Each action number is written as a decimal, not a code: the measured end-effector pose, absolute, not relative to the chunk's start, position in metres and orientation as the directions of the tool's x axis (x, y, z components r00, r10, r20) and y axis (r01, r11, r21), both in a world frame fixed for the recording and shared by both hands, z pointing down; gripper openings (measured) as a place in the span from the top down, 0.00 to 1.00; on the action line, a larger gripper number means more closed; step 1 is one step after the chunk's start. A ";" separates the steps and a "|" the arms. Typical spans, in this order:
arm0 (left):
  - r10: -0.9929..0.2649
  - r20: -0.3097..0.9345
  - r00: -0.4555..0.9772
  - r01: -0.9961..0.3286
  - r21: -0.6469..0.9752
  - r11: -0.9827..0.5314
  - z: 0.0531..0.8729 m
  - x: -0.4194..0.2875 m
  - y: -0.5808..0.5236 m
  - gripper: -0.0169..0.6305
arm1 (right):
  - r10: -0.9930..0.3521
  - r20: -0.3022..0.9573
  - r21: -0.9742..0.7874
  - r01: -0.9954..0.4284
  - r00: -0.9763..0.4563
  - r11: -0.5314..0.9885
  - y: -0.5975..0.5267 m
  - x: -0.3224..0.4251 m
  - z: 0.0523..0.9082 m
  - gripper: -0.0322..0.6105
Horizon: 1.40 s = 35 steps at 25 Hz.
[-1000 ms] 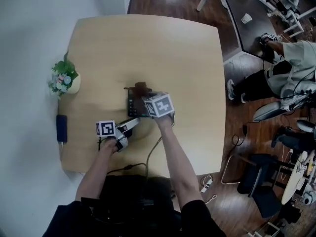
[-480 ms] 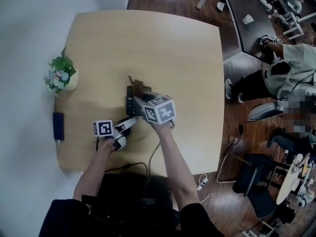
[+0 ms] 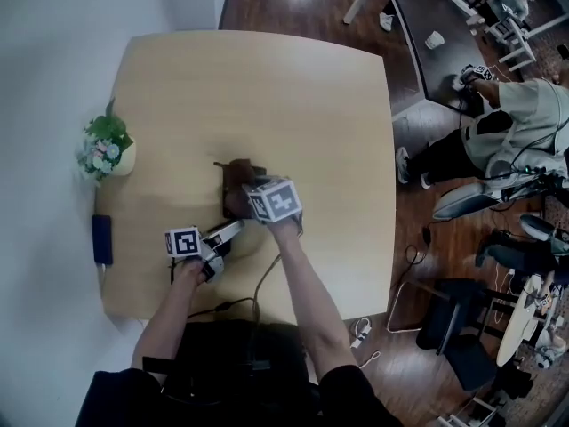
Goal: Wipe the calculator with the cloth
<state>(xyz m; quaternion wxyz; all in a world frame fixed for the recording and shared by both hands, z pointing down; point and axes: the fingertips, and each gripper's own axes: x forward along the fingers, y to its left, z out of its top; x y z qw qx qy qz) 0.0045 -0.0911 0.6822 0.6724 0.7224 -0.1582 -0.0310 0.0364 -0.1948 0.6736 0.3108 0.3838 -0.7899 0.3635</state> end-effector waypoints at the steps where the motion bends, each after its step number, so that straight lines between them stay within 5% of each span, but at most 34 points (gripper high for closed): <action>1: -0.271 0.173 0.947 -0.189 0.981 -0.035 0.682 0.005 -0.091 0.73 | -0.391 0.772 -0.337 -0.844 -0.501 0.416 -0.192 0.051 0.674 0.84; 9: -0.270 0.157 0.950 -0.185 0.979 -0.083 0.680 0.005 -0.093 0.73 | -0.473 0.795 -0.303 -0.924 -0.380 0.233 -0.166 0.146 0.670 0.85; 16: -0.280 0.170 0.945 -0.191 0.981 -0.047 0.688 0.000 -0.092 0.73 | -0.430 0.628 -0.412 -0.746 -0.649 0.524 -0.190 0.004 0.623 0.85; 20: -0.285 0.118 0.951 -0.150 0.984 -0.093 0.680 0.009 -0.094 0.73 | -0.353 0.691 -0.372 -0.729 -0.631 0.574 -0.201 -0.032 0.650 0.85; 35: -0.282 0.219 0.934 -0.228 0.974 0.001 0.692 -0.002 -0.087 0.73 | -0.479 0.778 -0.342 -0.913 -0.407 0.220 -0.184 0.143 0.678 0.85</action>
